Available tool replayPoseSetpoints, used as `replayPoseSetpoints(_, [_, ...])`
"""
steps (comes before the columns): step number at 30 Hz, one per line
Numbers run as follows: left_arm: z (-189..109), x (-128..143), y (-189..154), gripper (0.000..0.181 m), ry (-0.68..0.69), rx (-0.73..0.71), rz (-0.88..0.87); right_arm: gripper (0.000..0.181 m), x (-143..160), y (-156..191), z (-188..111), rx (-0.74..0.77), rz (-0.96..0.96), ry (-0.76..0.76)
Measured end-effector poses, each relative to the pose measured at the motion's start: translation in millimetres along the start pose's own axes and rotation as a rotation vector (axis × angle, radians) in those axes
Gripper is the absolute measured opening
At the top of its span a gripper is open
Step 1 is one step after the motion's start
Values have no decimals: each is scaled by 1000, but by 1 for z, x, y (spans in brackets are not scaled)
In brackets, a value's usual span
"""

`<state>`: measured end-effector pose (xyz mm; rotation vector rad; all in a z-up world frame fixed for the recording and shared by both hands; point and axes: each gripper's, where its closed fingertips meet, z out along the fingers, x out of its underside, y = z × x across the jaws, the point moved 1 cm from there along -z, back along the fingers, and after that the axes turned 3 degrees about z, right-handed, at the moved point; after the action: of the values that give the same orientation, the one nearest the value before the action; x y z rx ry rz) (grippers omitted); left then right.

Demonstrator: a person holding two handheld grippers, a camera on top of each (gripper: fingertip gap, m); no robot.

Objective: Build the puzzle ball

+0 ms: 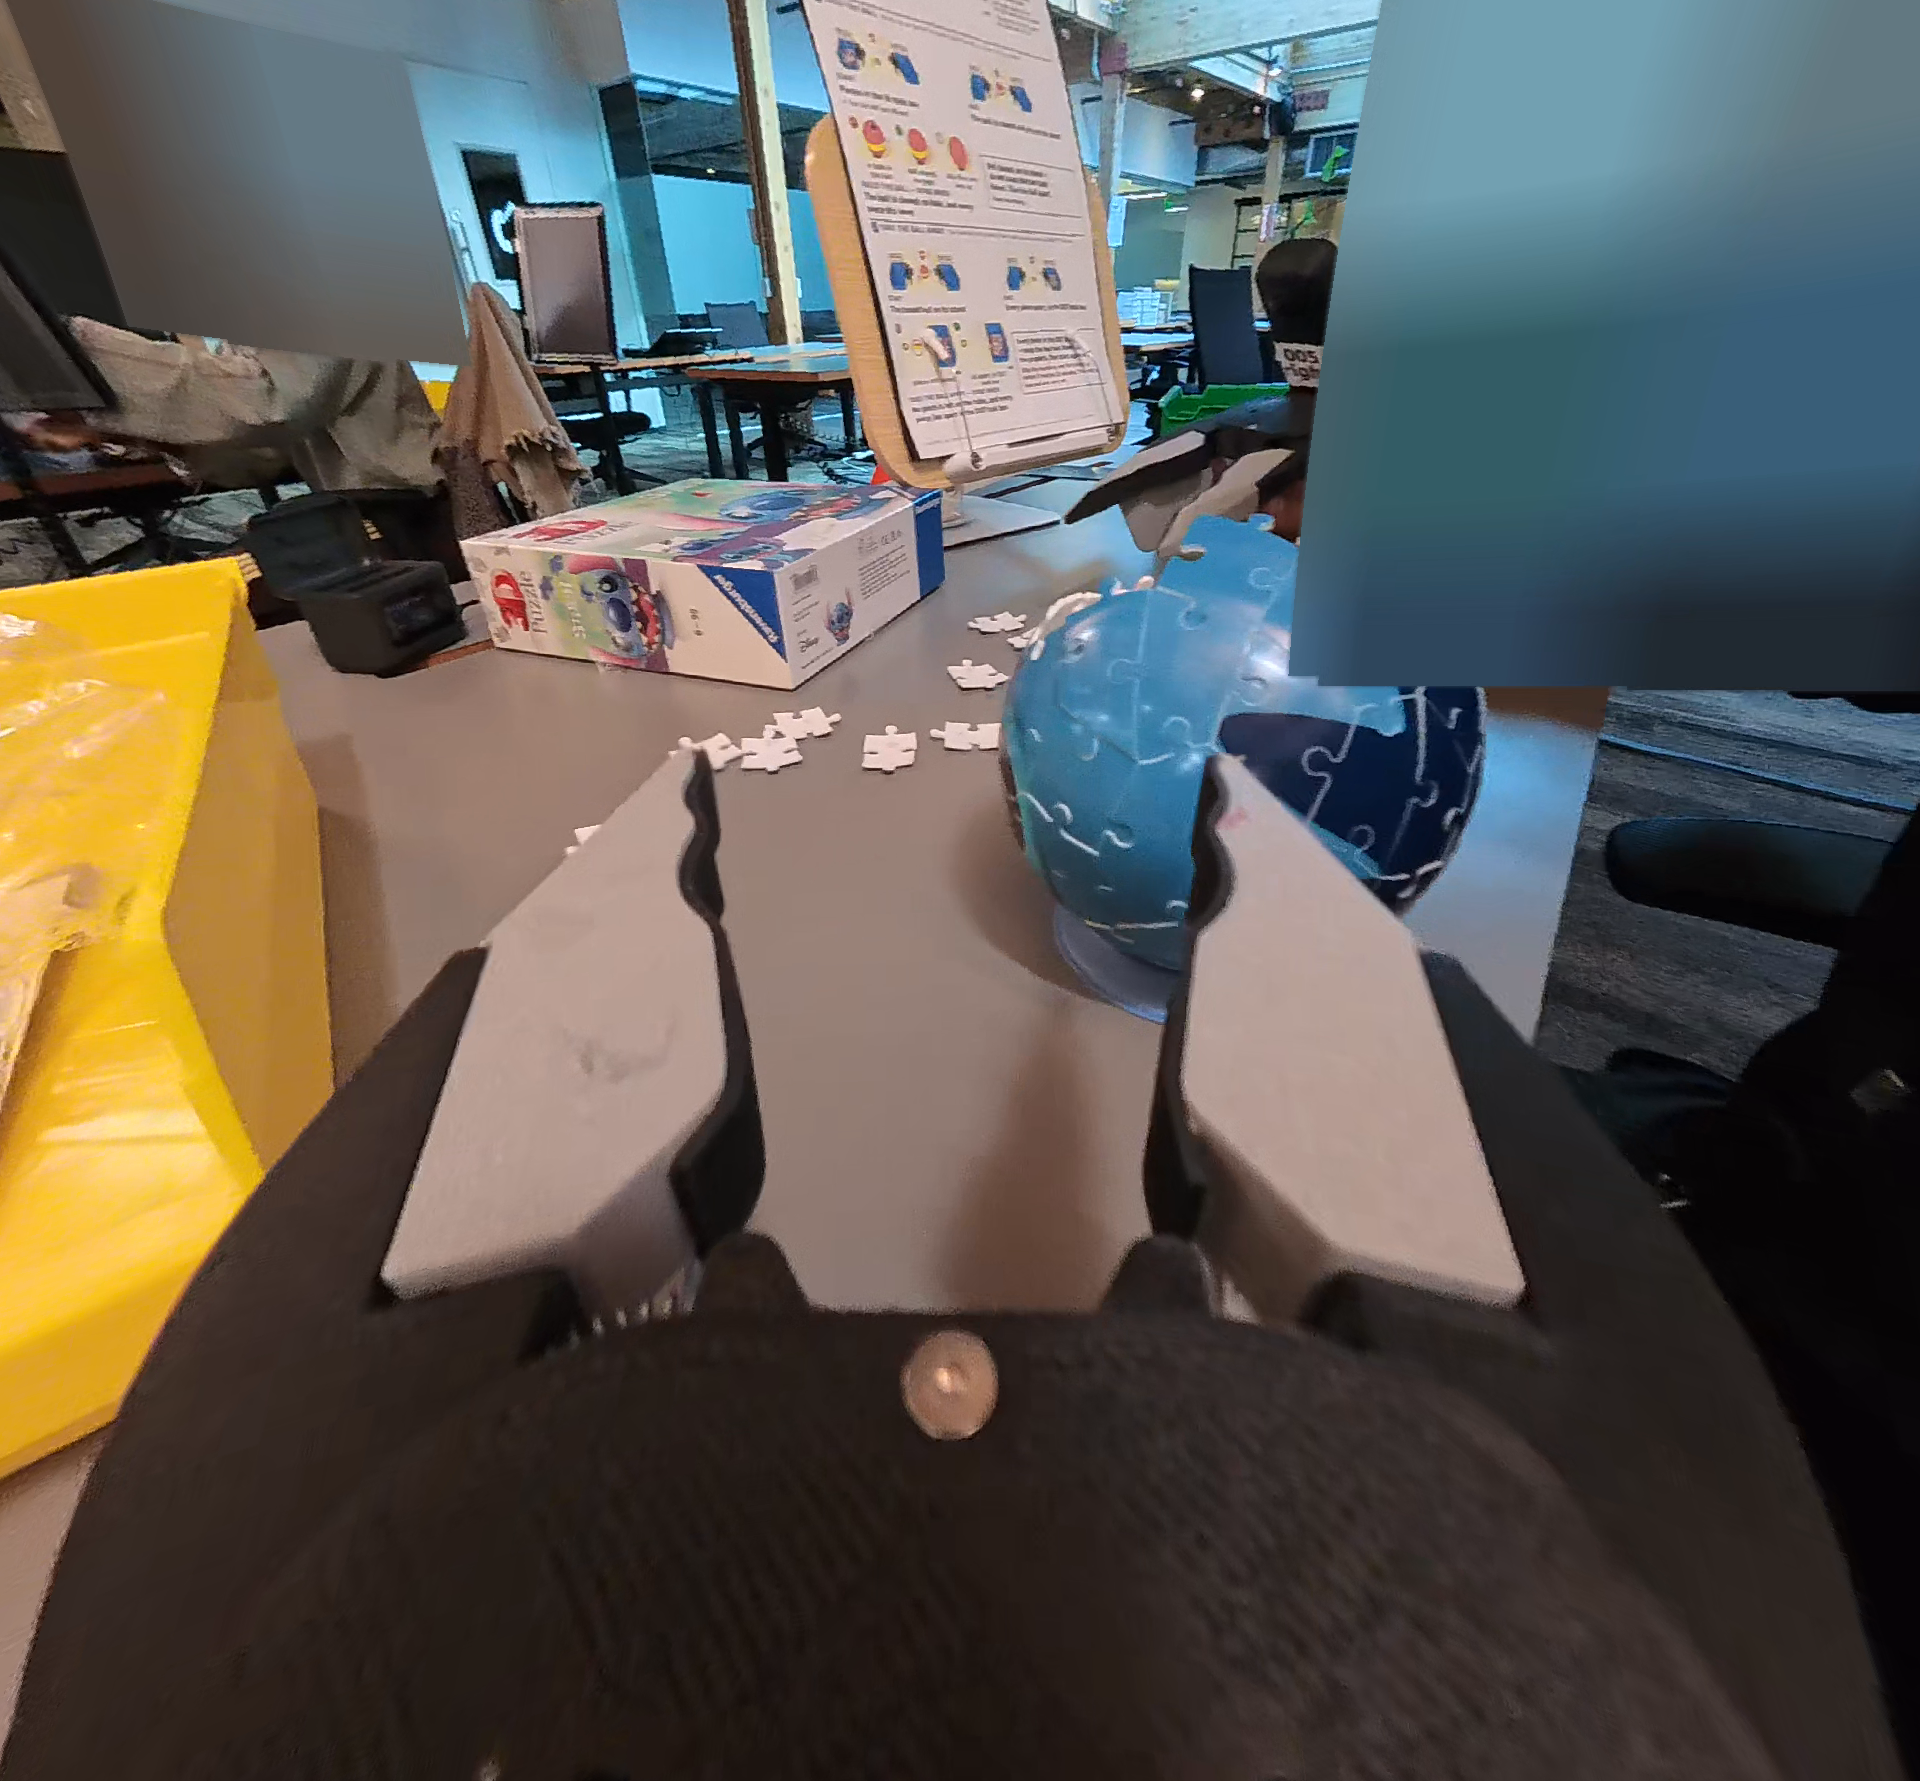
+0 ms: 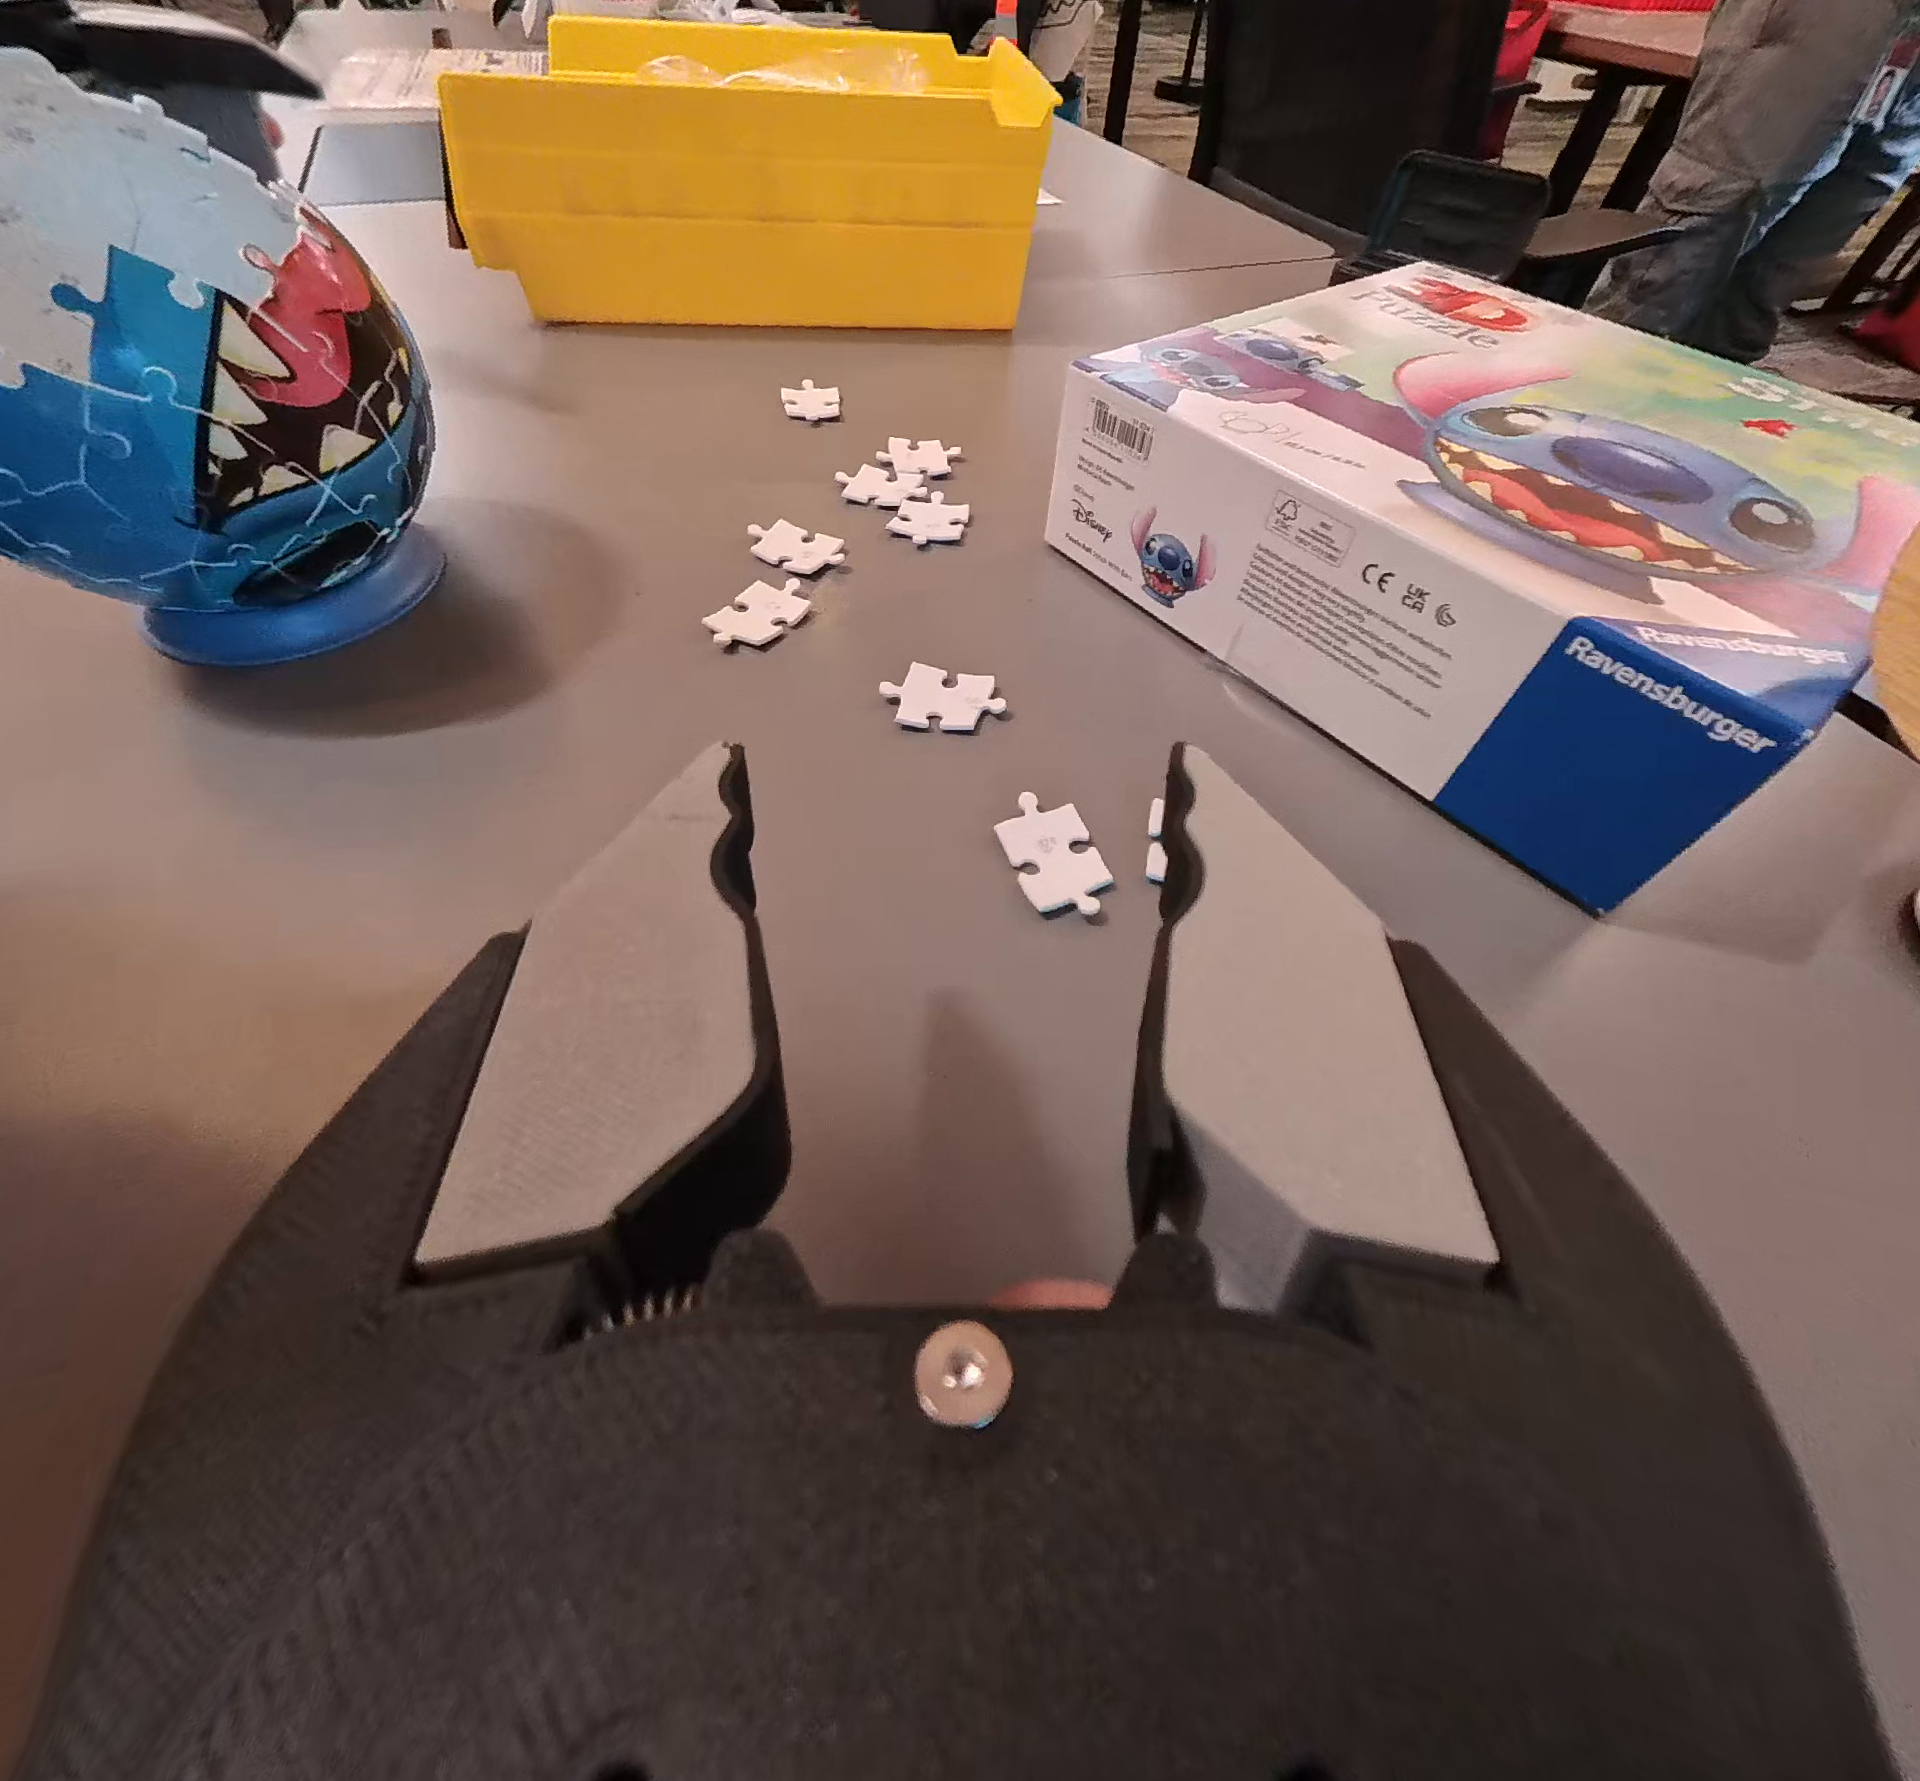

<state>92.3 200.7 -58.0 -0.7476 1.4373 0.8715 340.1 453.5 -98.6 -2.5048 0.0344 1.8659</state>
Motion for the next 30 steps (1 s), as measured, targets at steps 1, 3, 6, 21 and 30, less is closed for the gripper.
replayPoseSetpoints(1, [0,0,0,89,1,-4,4,77,0,1,0,-2,-2,0])
replayPoseSetpoints(3, [0,0,1,89,-1,-7,9,76,0,1,1,-3,-5,3])
replayPoseSetpoints(6, [-1,-2,3,86,-18,-25,24,77,1,1,2,3,-11,11])
replayPoseSetpoints(21, [0,-1,1,81,-8,0,15,53,37,-71,24,301,68,308])
replayPoseSetpoints(30, [1,0,2,79,0,-2,10,40,53,-75,45,223,148,442])
